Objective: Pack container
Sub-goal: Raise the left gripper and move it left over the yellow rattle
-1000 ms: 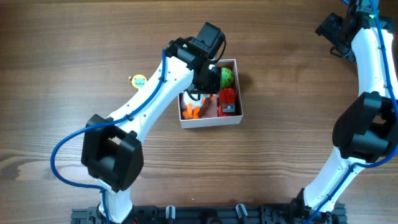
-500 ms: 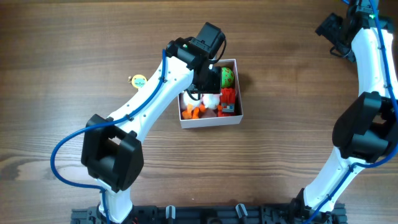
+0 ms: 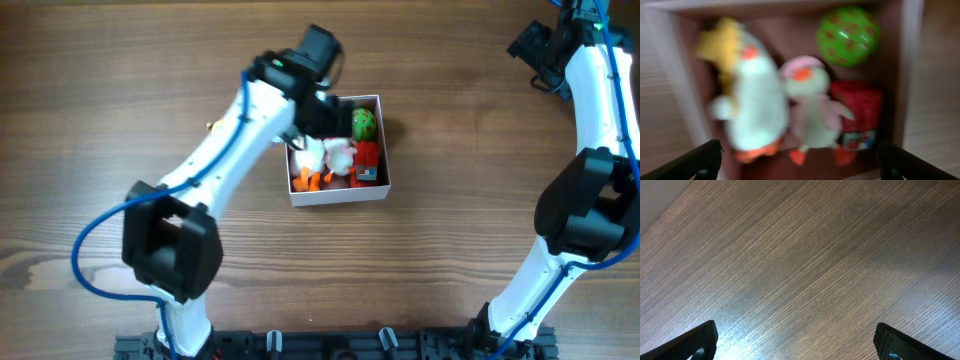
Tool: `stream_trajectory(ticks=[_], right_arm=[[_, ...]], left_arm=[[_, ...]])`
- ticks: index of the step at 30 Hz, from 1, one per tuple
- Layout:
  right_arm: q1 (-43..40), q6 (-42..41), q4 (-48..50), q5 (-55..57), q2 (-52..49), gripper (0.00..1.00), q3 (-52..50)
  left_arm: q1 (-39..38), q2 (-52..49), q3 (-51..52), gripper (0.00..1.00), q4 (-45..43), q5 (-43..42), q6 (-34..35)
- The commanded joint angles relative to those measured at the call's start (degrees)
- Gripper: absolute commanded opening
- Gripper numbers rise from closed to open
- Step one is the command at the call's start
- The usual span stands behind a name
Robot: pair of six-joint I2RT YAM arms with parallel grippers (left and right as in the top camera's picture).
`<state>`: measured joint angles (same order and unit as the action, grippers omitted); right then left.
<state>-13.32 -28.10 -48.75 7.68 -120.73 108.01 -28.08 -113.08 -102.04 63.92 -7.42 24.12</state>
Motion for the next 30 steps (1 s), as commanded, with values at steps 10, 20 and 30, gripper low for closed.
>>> stream_trajectory(ticks=[10, 20, 30], right_arm=[[0.0, -0.5, 0.1, -0.2, 1.7, 1.0, -0.4], [0.0, -0.5, 0.1, -0.2, 1.7, 1.0, -0.4], [0.0, -0.5, 0.1, -0.2, 1.7, 1.0, -0.4]], left_arm=[[20.3, 4.5, -4.0, 1.0, 6.3, -1.2, 6.8], [21.3, 4.4, -3.9, 1.0, 7.9, 2.7, 6.8], [21.3, 4.3, -2.5, 1.0, 10.5, 10.8, 6.8]])
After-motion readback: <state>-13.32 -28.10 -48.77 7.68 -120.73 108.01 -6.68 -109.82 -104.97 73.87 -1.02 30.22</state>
